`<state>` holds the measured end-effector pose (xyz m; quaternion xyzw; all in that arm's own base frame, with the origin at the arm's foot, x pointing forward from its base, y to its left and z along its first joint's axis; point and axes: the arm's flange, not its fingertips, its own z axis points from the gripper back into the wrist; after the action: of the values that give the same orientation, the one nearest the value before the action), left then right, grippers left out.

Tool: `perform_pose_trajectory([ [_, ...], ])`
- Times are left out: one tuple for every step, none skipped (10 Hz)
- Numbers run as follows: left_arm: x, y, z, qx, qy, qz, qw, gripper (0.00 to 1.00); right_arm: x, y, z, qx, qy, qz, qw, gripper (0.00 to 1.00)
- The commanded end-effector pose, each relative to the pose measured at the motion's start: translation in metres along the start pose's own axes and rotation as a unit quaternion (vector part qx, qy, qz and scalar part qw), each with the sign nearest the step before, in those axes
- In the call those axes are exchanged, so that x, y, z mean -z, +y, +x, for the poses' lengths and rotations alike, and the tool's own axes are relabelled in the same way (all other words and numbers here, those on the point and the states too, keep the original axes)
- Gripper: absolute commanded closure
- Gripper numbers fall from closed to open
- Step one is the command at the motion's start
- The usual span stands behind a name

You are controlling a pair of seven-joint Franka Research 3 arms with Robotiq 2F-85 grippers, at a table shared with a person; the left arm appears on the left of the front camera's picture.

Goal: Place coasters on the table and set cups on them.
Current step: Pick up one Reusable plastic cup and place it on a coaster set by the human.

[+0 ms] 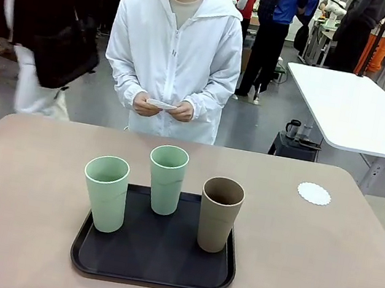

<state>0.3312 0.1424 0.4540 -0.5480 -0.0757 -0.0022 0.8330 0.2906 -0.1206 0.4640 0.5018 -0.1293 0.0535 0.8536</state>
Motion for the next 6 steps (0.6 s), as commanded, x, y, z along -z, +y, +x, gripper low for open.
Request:
perform_pose_trajectory([
  [0.001,-0.002,0.001,0.003,-0.002,-0.005,1.0,0.0,0.018,0.021,0.038,-0.153,-0.011,-0.115,0.981,0.0],
  [0.001,-0.002,0.001,0.003,-0.002,-0.005,1.0,0.0,0.034,0.034,0.055,-0.228,0.0,-0.171,0.958,0.0],
  [0.001,-0.002,0.001,0.003,-0.002,-0.005,1.0,0.0,0.053,0.04,0.064,-0.292,0.029,-0.204,0.934,0.0],
  [0.001,-0.002,0.001,0.003,-0.002,-0.005,1.0,0.0,0.077,0.046,0.069,-0.355,0.058,-0.23,0.904,0.0],
  [0.001,-0.002,0.001,0.003,-0.002,-0.005,1.0,0.0,0.102,0.048,0.072,-0.383,0.079,-0.238,0.889,0.0],
  [0.001,-0.002,0.001,0.003,-0.002,-0.005,1.0,0.0,0.128,0.049,0.074,-0.408,0.106,-0.24,0.875,0.0],
])
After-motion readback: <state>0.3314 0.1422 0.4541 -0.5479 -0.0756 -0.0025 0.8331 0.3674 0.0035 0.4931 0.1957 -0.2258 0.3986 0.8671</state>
